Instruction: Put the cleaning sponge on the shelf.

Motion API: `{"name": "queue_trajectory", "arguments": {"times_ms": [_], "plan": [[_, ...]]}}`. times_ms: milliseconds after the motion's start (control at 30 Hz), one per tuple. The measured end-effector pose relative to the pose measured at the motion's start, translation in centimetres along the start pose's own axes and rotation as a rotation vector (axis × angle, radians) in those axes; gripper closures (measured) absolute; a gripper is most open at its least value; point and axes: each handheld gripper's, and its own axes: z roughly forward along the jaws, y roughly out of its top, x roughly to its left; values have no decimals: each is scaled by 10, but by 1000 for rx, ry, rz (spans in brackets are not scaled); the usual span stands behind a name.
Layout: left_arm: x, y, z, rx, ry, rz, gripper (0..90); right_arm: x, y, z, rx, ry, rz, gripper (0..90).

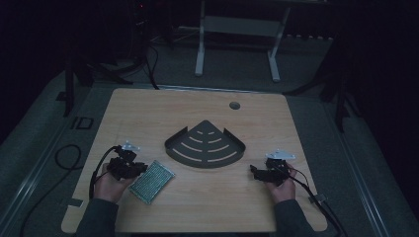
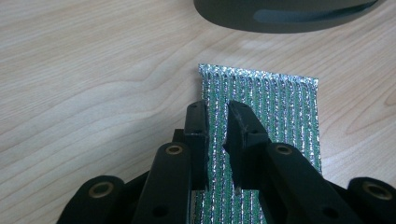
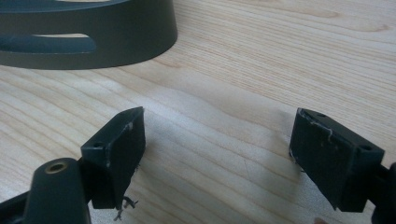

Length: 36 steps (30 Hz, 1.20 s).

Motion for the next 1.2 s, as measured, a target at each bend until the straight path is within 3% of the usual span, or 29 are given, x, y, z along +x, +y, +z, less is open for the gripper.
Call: {"name": "queue_trajectory", "arguments": {"times_ms": [333,1200], "plan": [[3,8,12,93,-29,28,786,0,0,0,-1,0,1,179],[18,21,25,230,-120,42,737,0,0,0,-1,0,0,179]]}}
